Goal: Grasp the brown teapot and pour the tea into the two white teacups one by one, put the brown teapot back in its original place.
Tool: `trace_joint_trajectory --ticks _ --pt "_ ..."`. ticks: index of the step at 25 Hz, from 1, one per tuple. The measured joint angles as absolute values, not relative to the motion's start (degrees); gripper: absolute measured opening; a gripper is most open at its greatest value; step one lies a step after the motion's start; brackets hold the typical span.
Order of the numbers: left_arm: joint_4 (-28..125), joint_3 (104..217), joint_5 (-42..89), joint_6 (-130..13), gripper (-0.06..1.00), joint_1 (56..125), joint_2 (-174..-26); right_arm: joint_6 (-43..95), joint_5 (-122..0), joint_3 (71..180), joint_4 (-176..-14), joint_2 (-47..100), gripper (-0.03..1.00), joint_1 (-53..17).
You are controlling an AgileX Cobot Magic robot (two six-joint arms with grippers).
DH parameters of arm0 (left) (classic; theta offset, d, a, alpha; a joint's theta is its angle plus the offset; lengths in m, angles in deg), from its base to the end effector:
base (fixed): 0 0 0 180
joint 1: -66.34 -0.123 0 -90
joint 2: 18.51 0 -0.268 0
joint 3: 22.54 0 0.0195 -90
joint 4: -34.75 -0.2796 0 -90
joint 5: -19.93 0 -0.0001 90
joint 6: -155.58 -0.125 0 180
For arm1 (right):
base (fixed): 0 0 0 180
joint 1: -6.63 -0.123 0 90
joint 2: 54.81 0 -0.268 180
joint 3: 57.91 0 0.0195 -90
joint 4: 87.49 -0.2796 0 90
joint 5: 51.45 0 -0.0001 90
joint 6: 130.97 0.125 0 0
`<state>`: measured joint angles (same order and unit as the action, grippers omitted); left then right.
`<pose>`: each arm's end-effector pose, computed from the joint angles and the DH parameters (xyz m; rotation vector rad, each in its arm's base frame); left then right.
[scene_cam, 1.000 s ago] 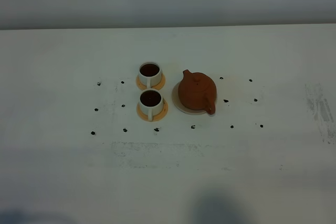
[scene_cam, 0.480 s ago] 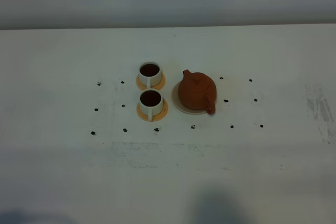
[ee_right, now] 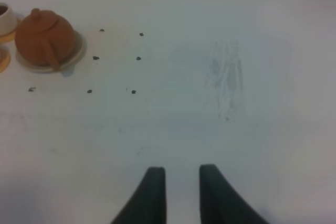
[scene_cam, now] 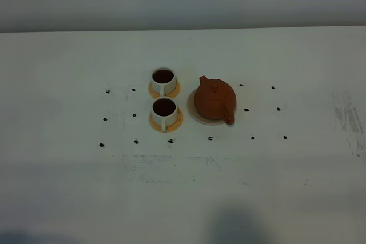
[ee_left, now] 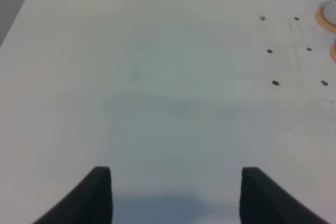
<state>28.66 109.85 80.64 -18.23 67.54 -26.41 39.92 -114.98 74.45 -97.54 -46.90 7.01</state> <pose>0.0659 0.0102 0.2794 -0.0939 2.0220 0.0453 0.0624 0.0191 0.2747 -0.1720 2.0601 0.1091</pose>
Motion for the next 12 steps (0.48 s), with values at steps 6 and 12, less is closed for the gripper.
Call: trace_joint_trajectory --ticks 6,12 --pt "28.66 109.85 80.64 -18.23 0.50 67.59 -26.58 39.92 -114.98 74.45 -97.54 -46.90 0.19 7.01" --pt "28.66 109.85 80.64 -18.23 0.50 67.59 -26.58 39.92 -114.98 74.45 -97.54 -46.90 0.19 7.01"
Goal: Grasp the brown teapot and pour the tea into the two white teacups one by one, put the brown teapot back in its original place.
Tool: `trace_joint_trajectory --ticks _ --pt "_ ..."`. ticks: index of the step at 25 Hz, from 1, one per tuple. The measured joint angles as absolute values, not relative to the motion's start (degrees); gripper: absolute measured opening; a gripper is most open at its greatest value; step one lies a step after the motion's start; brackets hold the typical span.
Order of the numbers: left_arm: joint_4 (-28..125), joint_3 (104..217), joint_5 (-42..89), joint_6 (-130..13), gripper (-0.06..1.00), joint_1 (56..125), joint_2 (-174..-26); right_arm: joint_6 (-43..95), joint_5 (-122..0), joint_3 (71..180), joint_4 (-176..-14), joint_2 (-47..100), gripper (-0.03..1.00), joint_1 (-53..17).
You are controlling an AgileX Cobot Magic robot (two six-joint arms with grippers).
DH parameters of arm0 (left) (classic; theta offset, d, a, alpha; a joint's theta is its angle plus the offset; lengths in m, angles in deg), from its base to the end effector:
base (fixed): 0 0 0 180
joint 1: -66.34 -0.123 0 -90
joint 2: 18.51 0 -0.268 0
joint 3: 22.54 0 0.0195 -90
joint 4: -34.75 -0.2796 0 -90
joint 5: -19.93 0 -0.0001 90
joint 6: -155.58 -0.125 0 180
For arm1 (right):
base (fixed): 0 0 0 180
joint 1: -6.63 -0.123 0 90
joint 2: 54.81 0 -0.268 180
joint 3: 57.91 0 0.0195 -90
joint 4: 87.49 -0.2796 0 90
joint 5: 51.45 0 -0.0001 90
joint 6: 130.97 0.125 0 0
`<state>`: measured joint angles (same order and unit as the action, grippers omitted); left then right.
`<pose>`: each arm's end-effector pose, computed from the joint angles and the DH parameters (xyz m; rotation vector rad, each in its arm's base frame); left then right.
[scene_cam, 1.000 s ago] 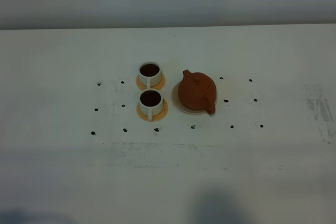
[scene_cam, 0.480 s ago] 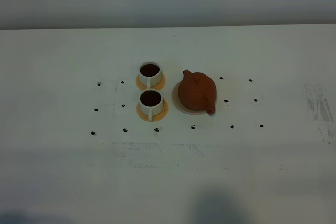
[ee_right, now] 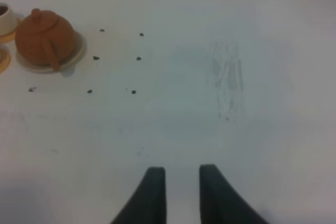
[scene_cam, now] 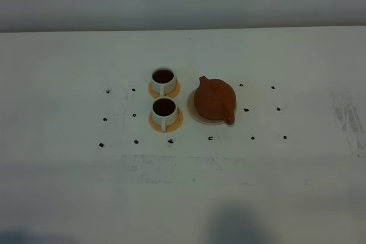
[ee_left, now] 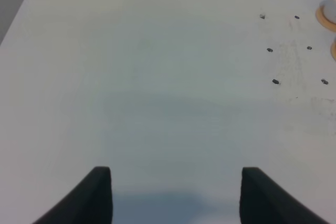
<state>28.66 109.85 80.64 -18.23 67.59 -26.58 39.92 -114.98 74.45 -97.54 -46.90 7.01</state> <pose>0.0664 0.0101 0.2792 -0.0929 2.0250 0.0449 0.0624 0.0191 0.2747 -0.1720 2.0601 0.1091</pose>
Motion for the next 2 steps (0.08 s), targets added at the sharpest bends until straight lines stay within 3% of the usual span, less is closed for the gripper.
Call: trace_joint_trajectory --ticks 2 --pt "28.66 109.85 80.64 -18.23 0.50 67.59 -26.58 39.92 -114.98 74.45 -97.54 -46.90 0.19 7.01"
